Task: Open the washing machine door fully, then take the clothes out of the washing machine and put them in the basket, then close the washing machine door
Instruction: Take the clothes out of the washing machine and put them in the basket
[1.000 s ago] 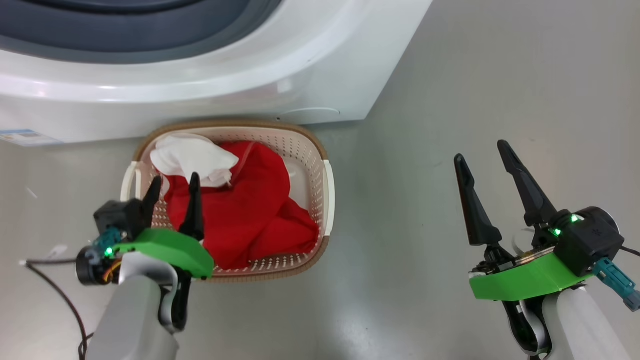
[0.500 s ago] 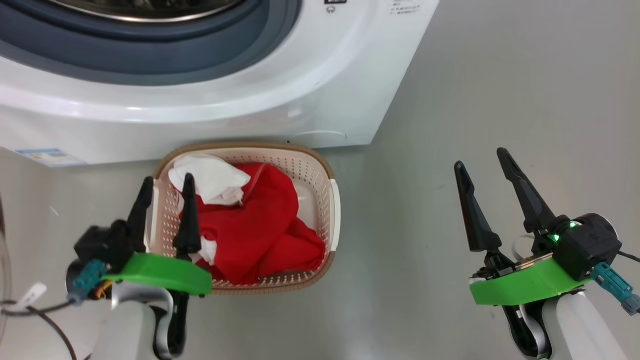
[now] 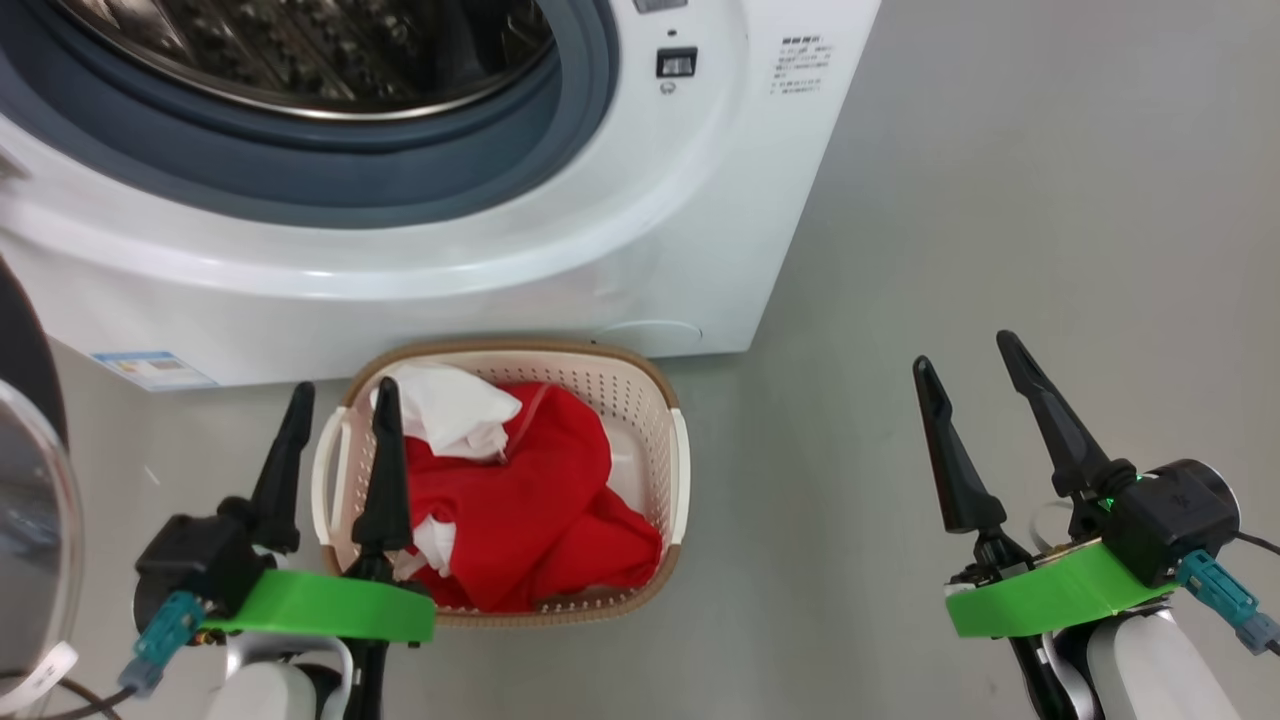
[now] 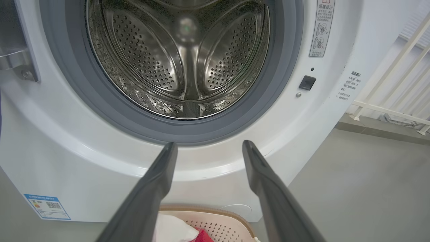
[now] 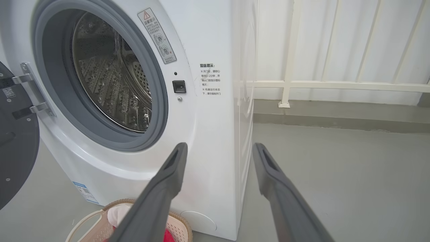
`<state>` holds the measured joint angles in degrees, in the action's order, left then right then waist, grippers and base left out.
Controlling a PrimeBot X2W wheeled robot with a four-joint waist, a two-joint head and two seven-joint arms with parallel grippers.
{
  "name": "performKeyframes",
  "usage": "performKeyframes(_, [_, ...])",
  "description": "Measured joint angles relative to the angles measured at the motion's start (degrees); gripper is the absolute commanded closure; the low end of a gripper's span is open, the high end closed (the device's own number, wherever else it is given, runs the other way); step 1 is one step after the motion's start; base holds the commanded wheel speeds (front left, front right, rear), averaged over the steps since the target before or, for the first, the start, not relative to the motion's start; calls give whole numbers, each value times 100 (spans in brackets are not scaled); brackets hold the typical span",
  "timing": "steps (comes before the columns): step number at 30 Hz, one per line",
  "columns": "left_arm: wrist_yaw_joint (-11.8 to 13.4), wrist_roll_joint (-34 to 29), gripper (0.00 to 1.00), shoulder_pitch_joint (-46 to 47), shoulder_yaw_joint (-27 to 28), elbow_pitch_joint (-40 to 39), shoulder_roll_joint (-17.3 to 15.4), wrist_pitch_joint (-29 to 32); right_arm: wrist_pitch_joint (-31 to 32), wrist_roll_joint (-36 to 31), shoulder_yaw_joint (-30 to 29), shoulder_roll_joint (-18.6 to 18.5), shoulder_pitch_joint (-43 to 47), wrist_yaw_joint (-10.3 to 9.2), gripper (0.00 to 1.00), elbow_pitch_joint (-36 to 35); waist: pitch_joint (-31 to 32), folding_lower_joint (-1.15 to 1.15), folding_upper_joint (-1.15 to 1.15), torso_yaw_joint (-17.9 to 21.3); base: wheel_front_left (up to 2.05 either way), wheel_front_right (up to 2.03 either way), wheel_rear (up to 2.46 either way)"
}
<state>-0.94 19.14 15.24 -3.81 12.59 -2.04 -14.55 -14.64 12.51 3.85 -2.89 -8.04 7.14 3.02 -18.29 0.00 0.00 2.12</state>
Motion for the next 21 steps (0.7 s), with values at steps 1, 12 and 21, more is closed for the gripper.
performKeyframes(1, [46, 1, 0, -41, -1, -105, 0, 0, 0, 0, -4, -1, 10, 0, 0, 2, 43, 0, 0, -8, 0, 0, 0])
performKeyframes(12, [141, -346, 0, -631, -49, -678, -15, 0, 0, -56, -121, 2, 225, 0, 0, -3, 479, 0, 0, -54, 0, 0, 0])
performKeyframes(21, [133, -413, 0, -1115, -4, -916, -24, 0, 0, -165, -162, 7, 487, 0, 0, -18, 860, 0, 0, -75, 0, 0, 0])
